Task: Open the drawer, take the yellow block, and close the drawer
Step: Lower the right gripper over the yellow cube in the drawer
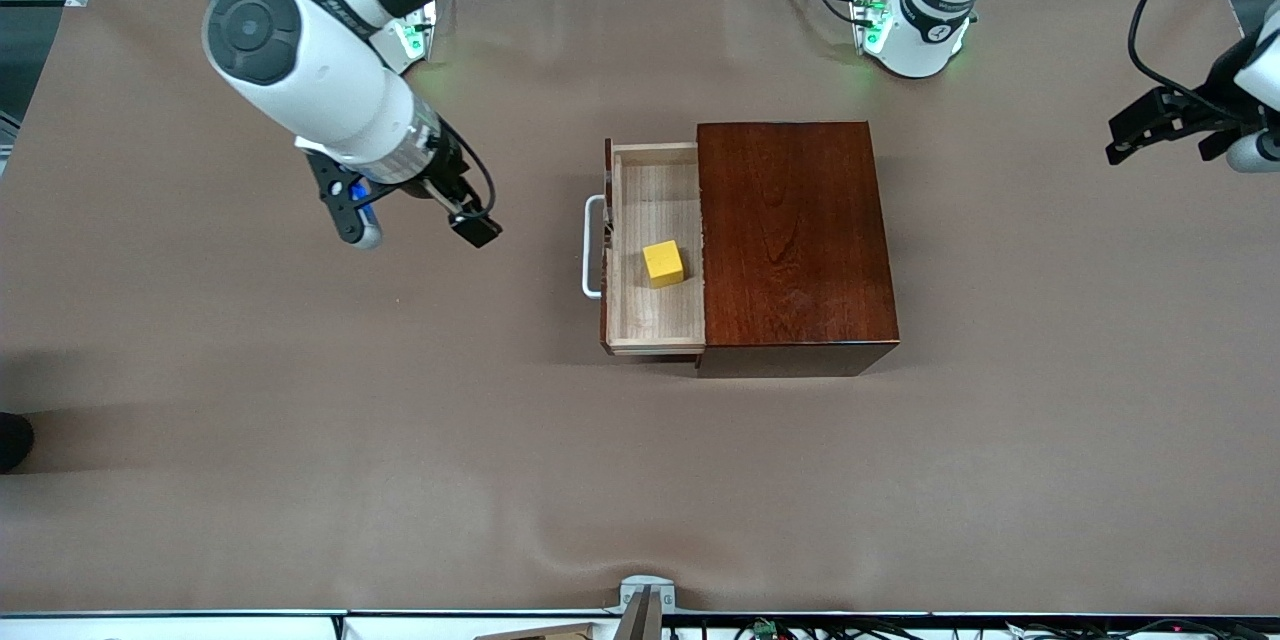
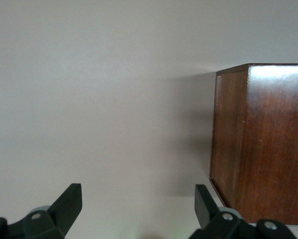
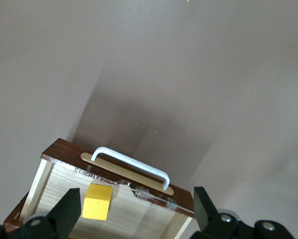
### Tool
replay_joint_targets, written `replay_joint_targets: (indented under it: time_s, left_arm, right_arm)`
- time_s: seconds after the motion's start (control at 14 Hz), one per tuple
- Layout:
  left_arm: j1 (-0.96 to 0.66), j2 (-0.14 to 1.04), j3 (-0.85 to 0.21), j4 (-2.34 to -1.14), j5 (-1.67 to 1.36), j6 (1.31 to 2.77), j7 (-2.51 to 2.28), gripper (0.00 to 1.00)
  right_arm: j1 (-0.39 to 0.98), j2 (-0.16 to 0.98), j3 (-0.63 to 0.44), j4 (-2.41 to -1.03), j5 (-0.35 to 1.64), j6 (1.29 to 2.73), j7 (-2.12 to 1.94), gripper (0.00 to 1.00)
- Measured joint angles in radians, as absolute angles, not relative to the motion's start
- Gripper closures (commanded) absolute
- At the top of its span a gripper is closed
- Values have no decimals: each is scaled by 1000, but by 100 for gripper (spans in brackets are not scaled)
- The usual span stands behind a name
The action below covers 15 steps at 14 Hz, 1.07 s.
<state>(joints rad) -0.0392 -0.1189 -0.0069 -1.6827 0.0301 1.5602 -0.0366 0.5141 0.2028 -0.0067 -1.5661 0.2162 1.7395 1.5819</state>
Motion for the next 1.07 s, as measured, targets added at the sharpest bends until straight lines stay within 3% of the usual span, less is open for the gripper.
replay_joint_targets:
  time_s: [0.43, 1.07]
  left_arm:
    - [-67, -131, -108, -1686, 28, 1560, -114, 0]
    - [-63, -126, -100, -1687, 28, 1560, -119, 0]
  right_arm:
    - [589, 262, -7, -1567, 253, 1868, 1769, 0]
    - [701, 382, -7, -1567, 275, 2082, 1974, 0]
